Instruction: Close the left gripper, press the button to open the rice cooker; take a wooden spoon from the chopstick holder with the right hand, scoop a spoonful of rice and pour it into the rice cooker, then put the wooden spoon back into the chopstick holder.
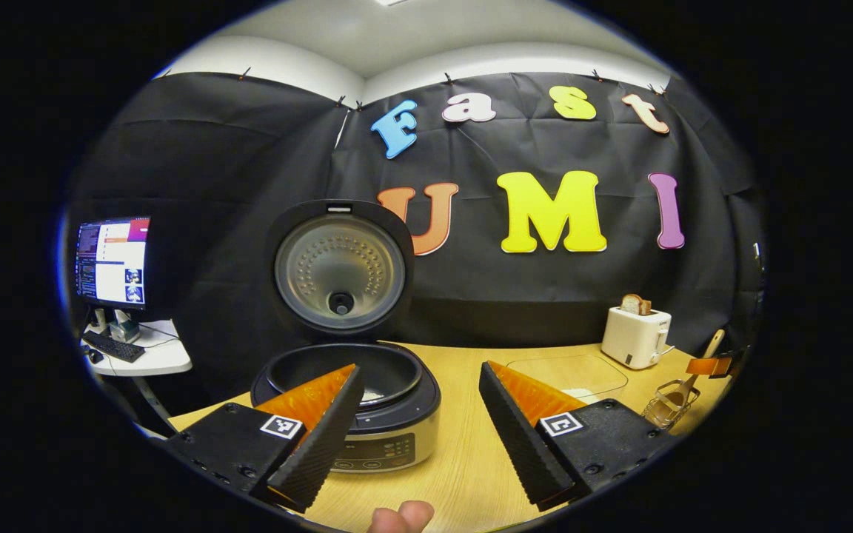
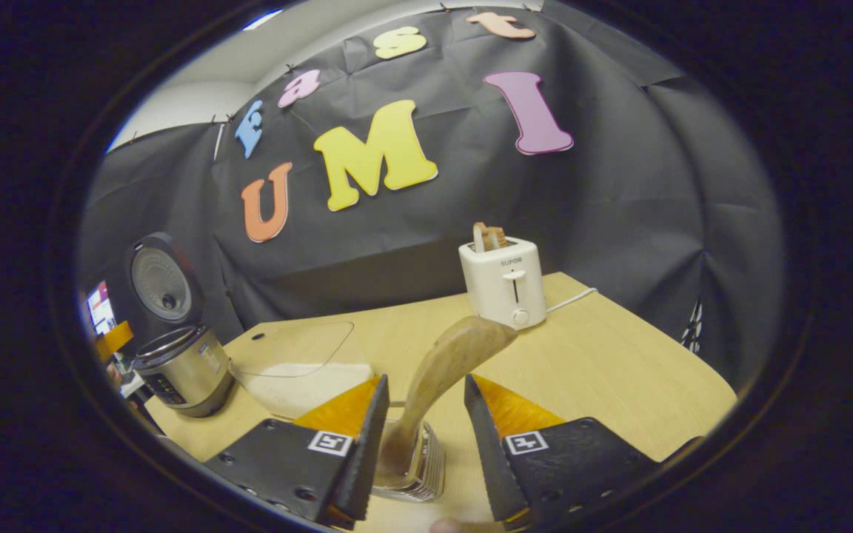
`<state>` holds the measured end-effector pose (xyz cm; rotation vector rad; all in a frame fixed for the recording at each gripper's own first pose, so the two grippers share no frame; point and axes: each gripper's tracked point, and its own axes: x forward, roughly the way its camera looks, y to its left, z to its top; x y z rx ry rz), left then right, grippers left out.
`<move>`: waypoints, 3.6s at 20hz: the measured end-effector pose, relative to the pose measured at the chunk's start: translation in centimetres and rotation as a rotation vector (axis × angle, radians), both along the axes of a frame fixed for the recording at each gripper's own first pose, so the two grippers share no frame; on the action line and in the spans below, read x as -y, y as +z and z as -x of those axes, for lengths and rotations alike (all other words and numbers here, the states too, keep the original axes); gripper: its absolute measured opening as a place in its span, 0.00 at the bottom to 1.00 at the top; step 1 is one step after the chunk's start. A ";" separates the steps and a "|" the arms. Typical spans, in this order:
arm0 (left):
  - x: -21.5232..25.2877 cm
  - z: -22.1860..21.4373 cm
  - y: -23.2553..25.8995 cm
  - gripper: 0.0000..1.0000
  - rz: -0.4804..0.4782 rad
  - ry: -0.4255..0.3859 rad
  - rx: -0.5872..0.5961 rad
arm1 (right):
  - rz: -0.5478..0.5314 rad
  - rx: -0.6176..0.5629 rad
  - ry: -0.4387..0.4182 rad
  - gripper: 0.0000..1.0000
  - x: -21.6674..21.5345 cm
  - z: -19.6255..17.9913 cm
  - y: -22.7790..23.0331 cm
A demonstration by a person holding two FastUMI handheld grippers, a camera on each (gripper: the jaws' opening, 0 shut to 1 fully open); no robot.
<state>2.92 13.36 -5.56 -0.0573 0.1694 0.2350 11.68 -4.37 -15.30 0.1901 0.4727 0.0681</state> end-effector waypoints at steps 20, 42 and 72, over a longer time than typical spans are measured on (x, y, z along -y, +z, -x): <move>-0.5 1.2 1.3 1.00 -0.066 -0.014 0.020 | 0.026 0.149 0.022 0.01 -2.8 -1.8 9.4; -7.0 4.6 4.2 1.00 -0.087 0.122 0.054 | 0.370 0.002 0.147 0.01 -19.0 -14.0 0.1; -9.3 6.0 4.4 1.00 -0.053 0.192 0.048 | -0.555 -0.232 -0.015 0.01 -21.6 -14.9 0.0</move>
